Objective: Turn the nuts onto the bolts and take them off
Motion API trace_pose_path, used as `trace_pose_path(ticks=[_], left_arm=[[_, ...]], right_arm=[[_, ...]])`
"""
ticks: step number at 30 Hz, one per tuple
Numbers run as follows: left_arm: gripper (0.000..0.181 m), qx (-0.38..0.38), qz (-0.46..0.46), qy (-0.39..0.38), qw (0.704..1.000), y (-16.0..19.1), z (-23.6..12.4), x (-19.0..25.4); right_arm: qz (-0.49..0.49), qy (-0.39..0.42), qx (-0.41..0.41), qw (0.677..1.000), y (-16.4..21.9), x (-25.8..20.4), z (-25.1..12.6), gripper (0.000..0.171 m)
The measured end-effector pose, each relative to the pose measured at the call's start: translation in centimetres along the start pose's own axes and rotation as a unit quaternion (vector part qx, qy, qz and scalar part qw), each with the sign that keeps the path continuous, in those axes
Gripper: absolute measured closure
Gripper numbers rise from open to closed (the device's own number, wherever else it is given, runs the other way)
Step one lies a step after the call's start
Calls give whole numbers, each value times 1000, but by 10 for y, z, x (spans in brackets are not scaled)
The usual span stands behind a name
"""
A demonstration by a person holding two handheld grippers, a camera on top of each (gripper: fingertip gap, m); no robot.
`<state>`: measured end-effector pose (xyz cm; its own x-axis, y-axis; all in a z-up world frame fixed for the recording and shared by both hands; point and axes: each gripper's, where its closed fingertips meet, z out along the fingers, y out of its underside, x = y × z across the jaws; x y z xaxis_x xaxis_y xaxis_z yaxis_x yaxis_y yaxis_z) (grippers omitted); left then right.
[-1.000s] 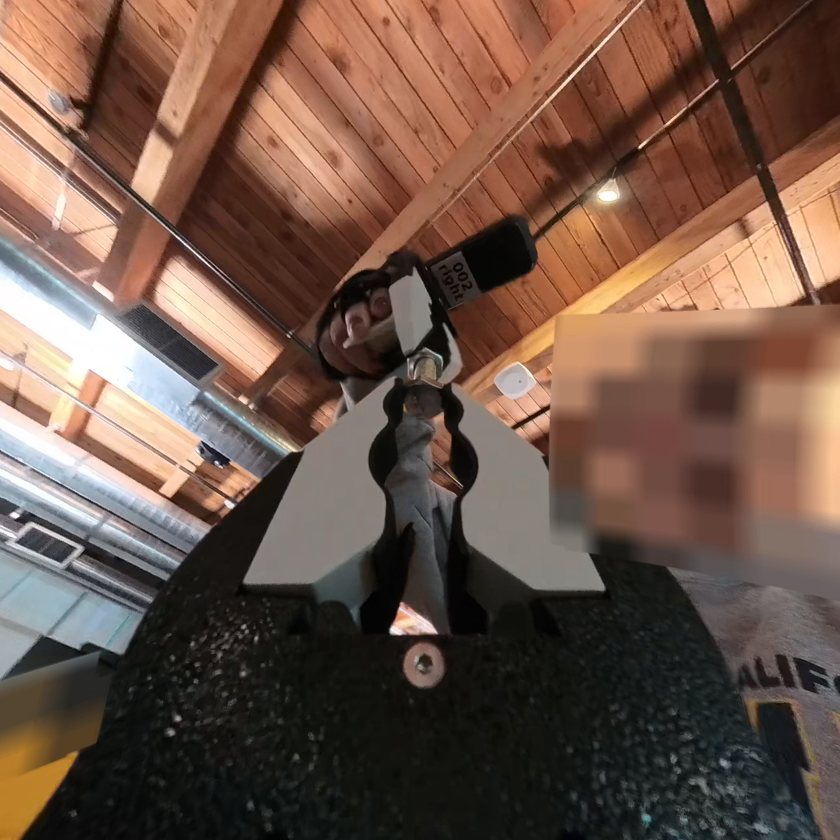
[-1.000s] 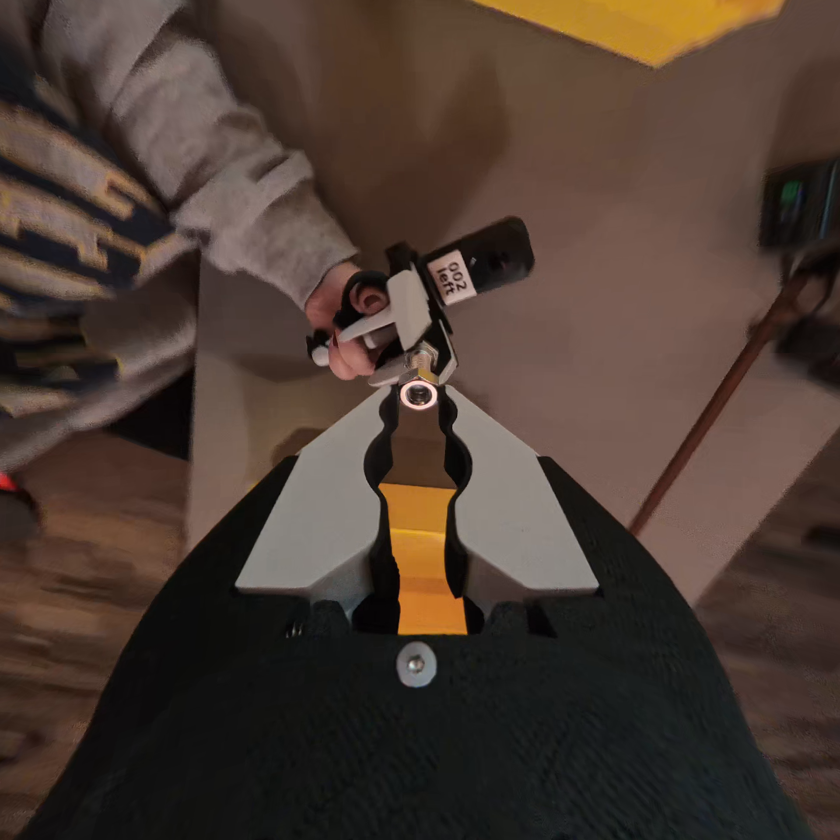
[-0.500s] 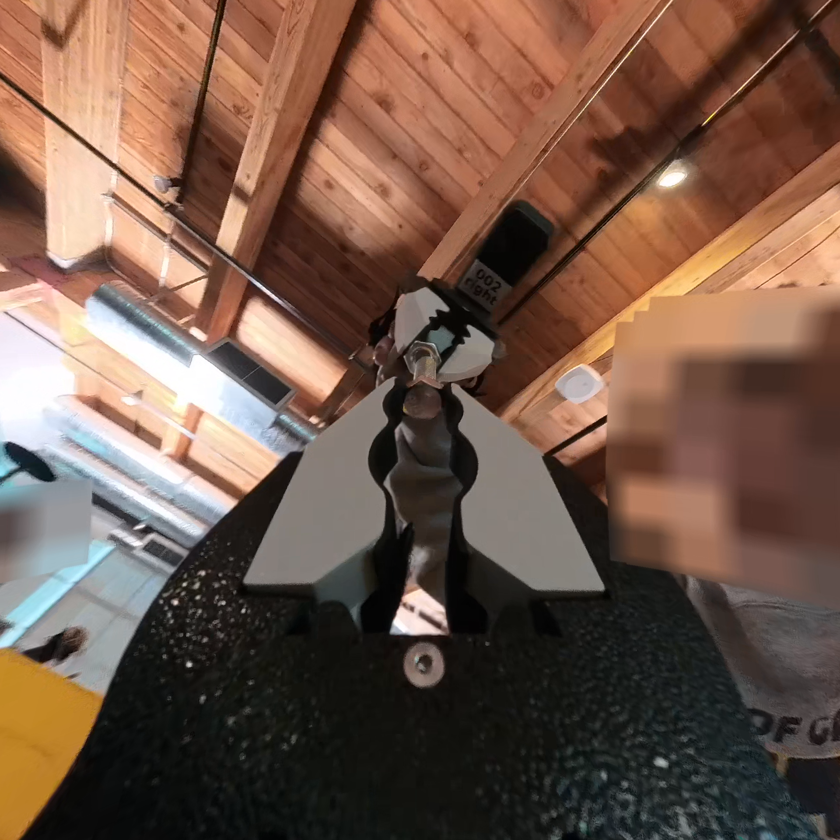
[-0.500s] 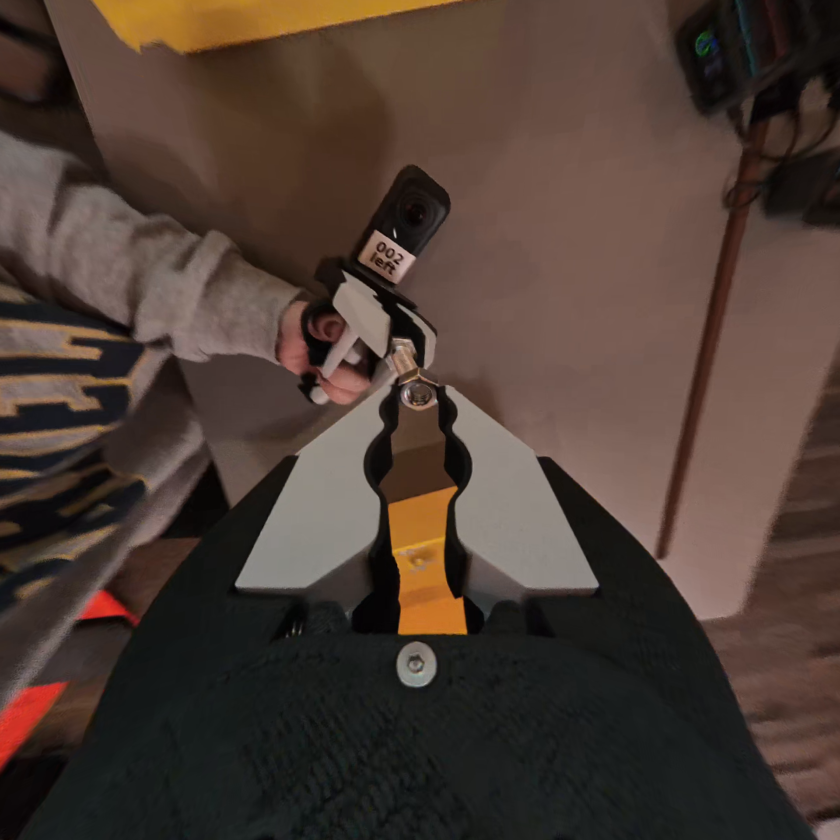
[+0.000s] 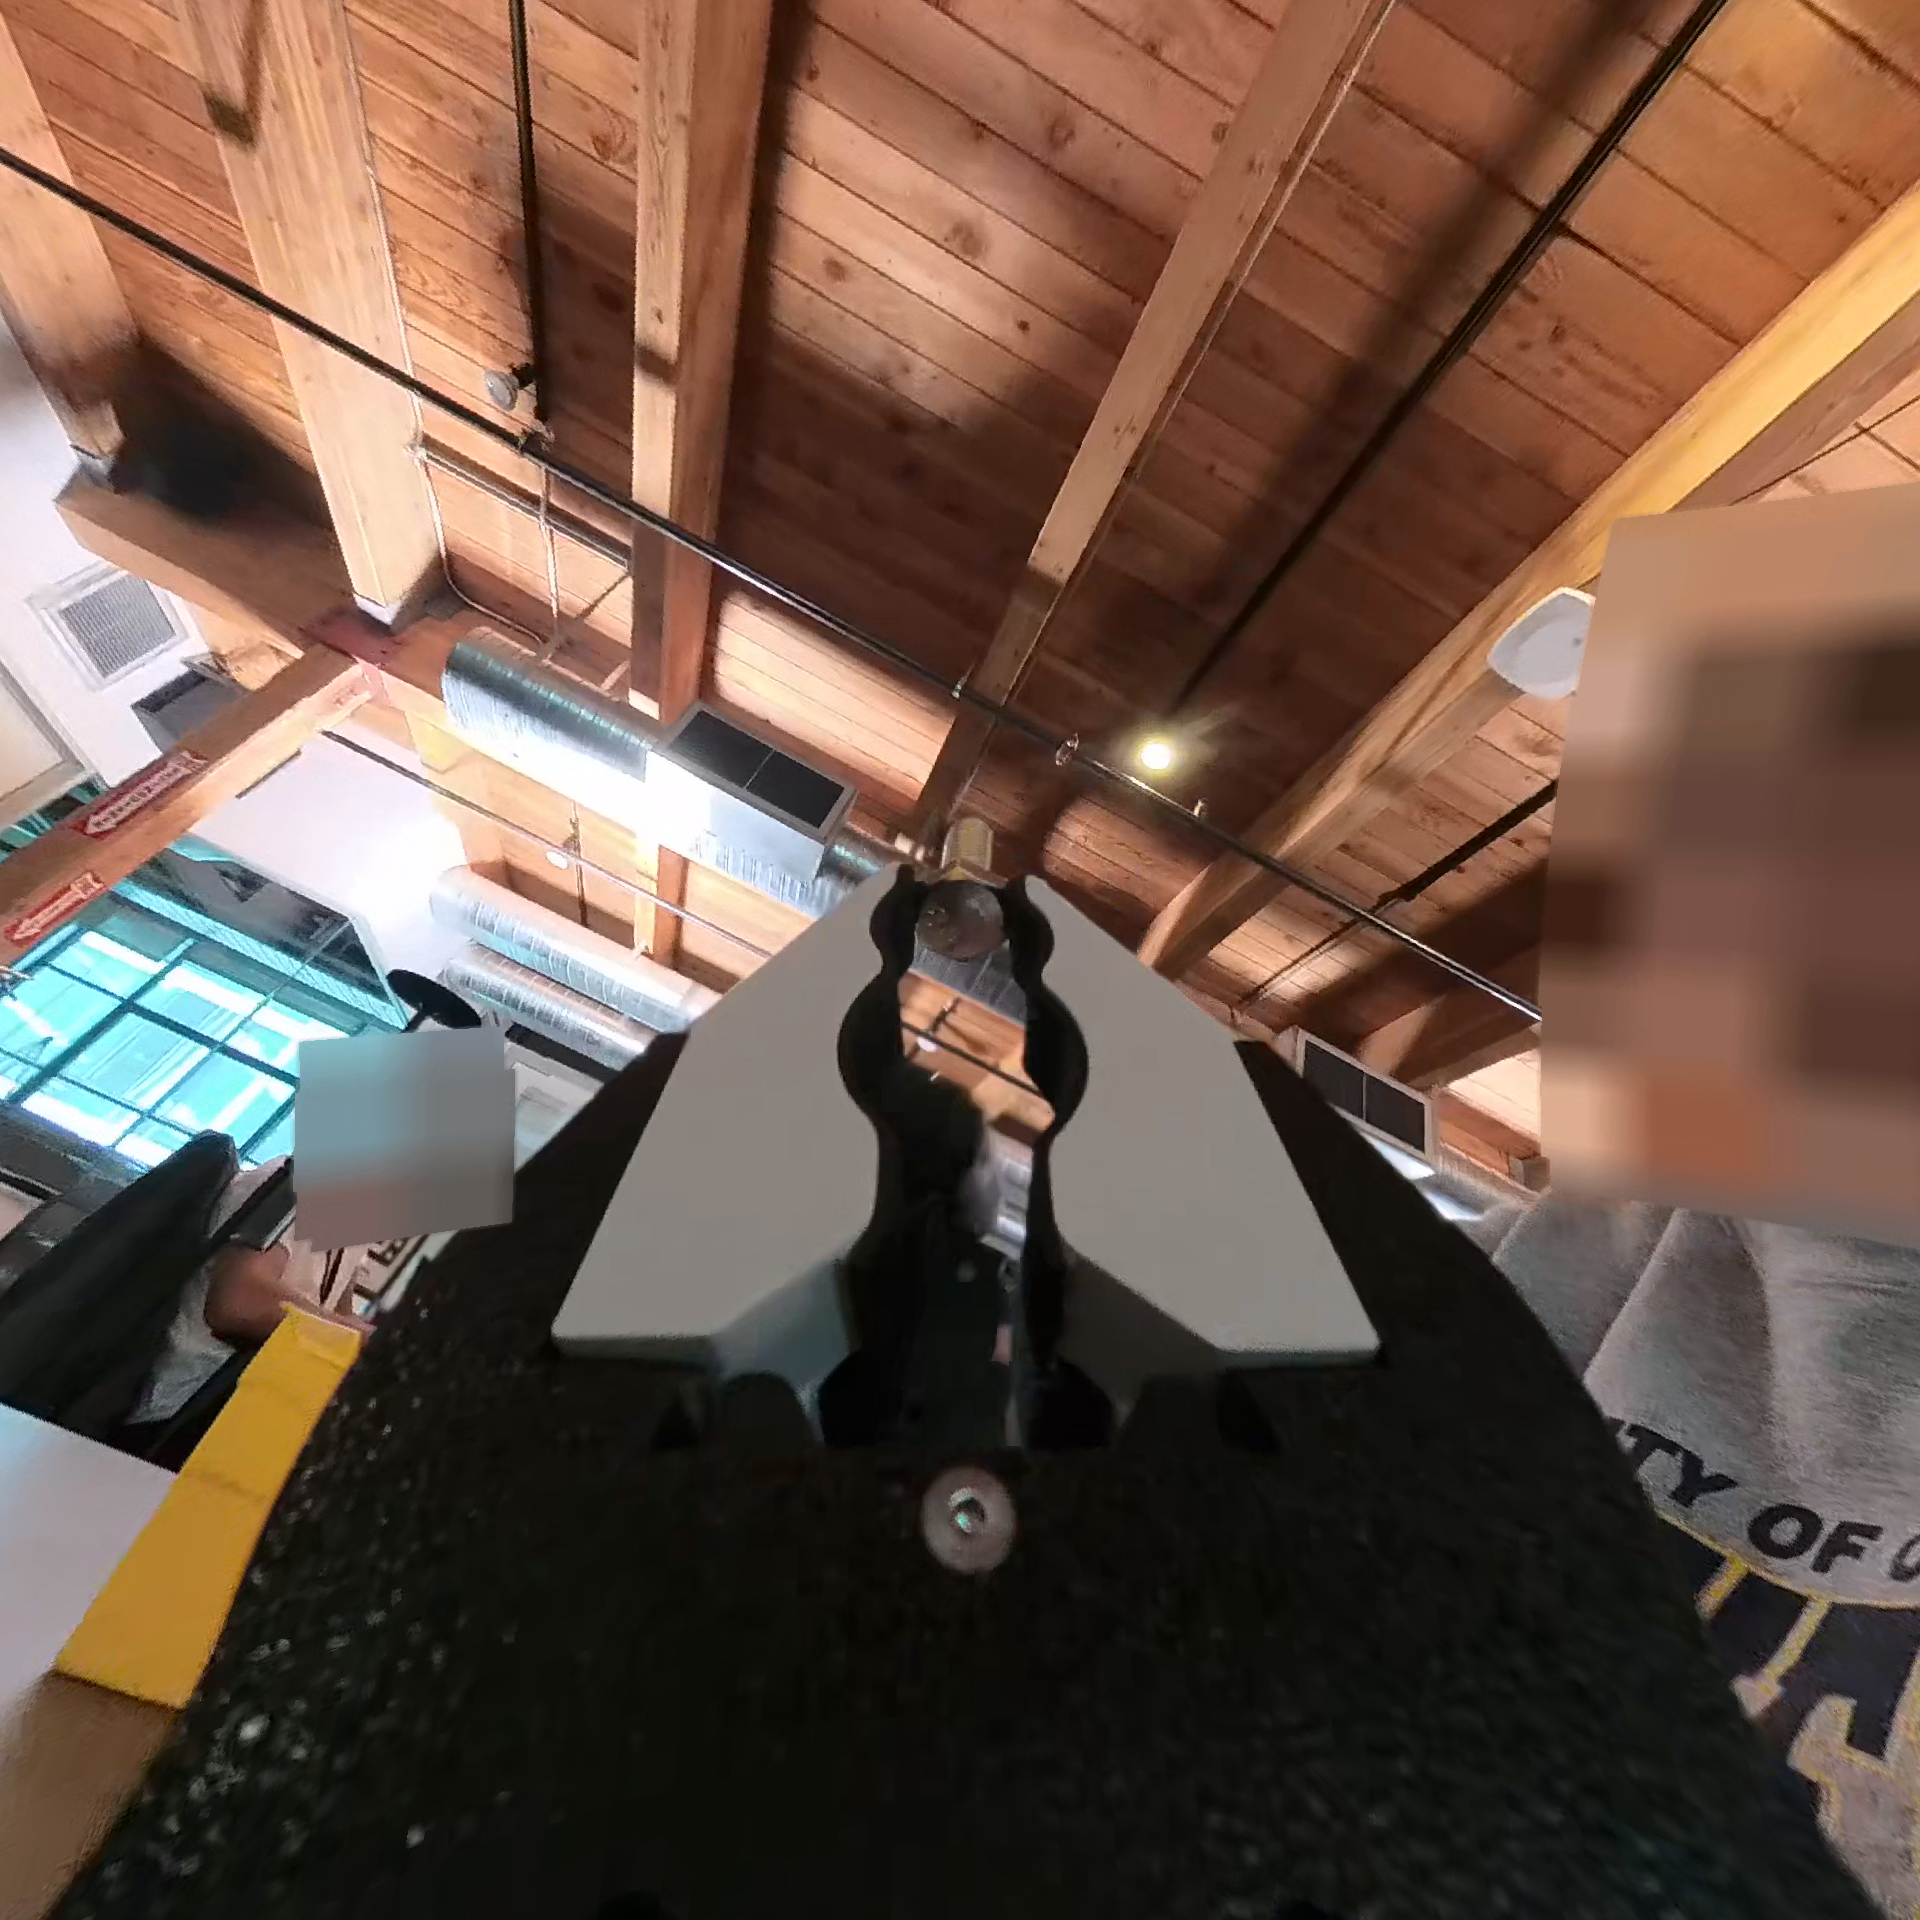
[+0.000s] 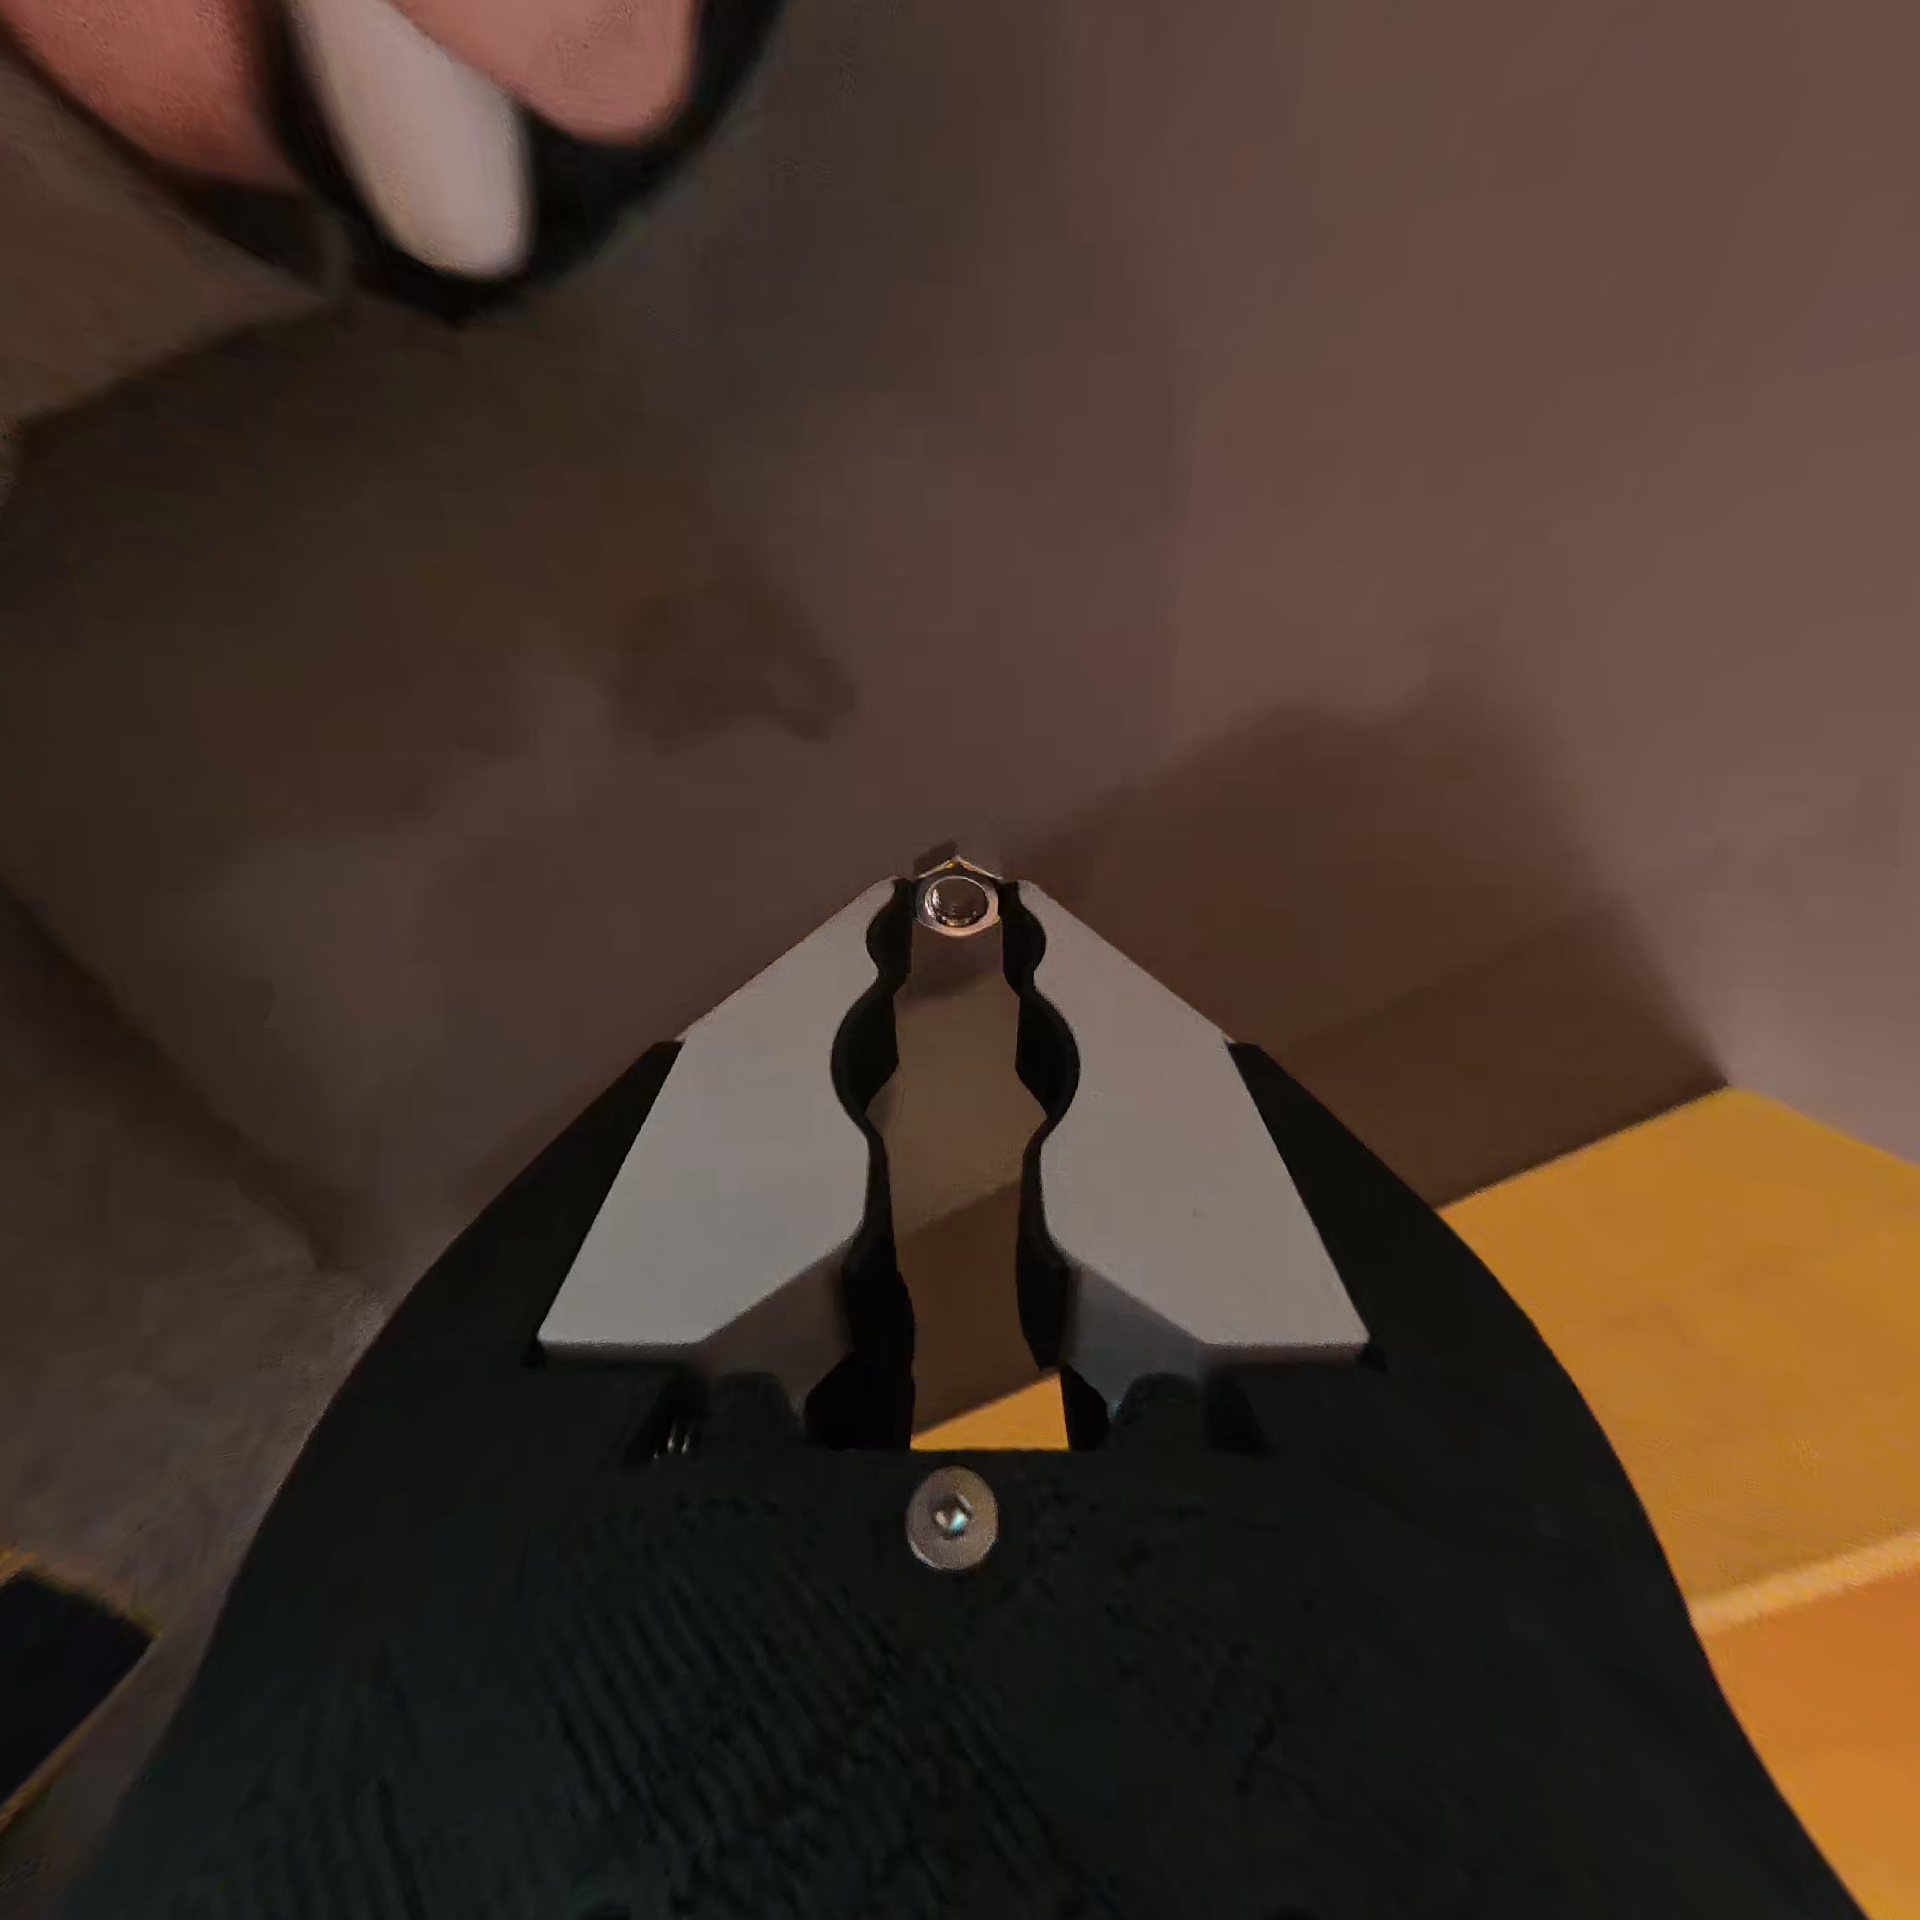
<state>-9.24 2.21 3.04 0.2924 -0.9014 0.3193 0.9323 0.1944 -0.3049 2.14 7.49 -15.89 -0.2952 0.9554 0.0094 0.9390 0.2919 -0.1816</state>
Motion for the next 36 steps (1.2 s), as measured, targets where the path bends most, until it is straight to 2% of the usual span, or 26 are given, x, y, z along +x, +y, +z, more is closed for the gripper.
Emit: trace_pose_path(ticks=[1, 4, 5, 6, 8, 9, 11, 12, 13, 18, 21, 24, 26, 27, 28, 29, 30, 31, 36], left_arm=[[166, -8, -2, 4, 1000, 4, 2, 1], [166, -21, -7, 16, 1000, 12, 7, 6], [166, -19, -8, 19, 1000, 12, 8, 8], [166, -17, -10, 24, 1000, 13, 8, 10], [166, -16, -8, 32, 999, 15, 9, 14], [166, -23, -7, 37, 999, 18, 10, 16], [166, -38, -8, 58, 998, 27, 14, 24], [166, -48, -16, 71, 996, 32, 15, 28], [166, -59, -21, 80, 995, 38, 17, 32], [166, -90, -54, 103, 989, 57, 21, 37], [166, -111, -54, 103, 987, 64, 22, 38], [166, -125, -68, 102, 985, 69, 22, 38], [166, -157, -49, 53, 985, 79, 22, 24], [160, -189, 13, 1, 982, 86, 21, 11], [133, -232, 110, -66, 964, 93, 18, -6], [115, -275, 224, -118, 927, 96, 14, -18], [109, -304, 316, -130, 889, 98, 12, -19], [110, -328, 366, -125, 862, 104, 12, -16], [141, -376, 432, -99, 814, 123, 10, -9]], right_arm=[[8, -3, -5, 1000, 5, 1, 10, 155], [25, -15, 20, 999, 7, -2, 24, 155], [32, -19, 43, 998, 2, -3, 20, 144], [39, -21, 72, 996, -4, -3, 11, 142], [35, -9, 208, 977, -36, -3, -30, 138], [34, -15, 321, 947, -61, -7, -65, 136], [37, -38, 526, 849, -94, -20, -146, 138], [31, -37, 578, 815, -99, -25, -171, 139], [18, -22, 605, 795, -102, -28, -186, 144], [-35, -3, 628, 777, -108, -44, -193, 160], [-42, -18, 629, 776, -106, -48, -194, 157], [-57, -8, 613, 788, -103, -47, -193, 163], [-74, 13, 582, 810, -96, -38, -189, 163], [-77, 31, 565, 821, -91, -30, -187, 164], [-79, 51, 551, 829, -85, -21, -186, 164], [-85, 60, 537, 837, -80, -17, -185, 163], [-91, 58, 525, 845, -76, -16, -184, 163], [-97, 51, 514, 851, -72, -17, -182, 163], [-123, 41, 457, 880, -60, -18, -163, 163]])
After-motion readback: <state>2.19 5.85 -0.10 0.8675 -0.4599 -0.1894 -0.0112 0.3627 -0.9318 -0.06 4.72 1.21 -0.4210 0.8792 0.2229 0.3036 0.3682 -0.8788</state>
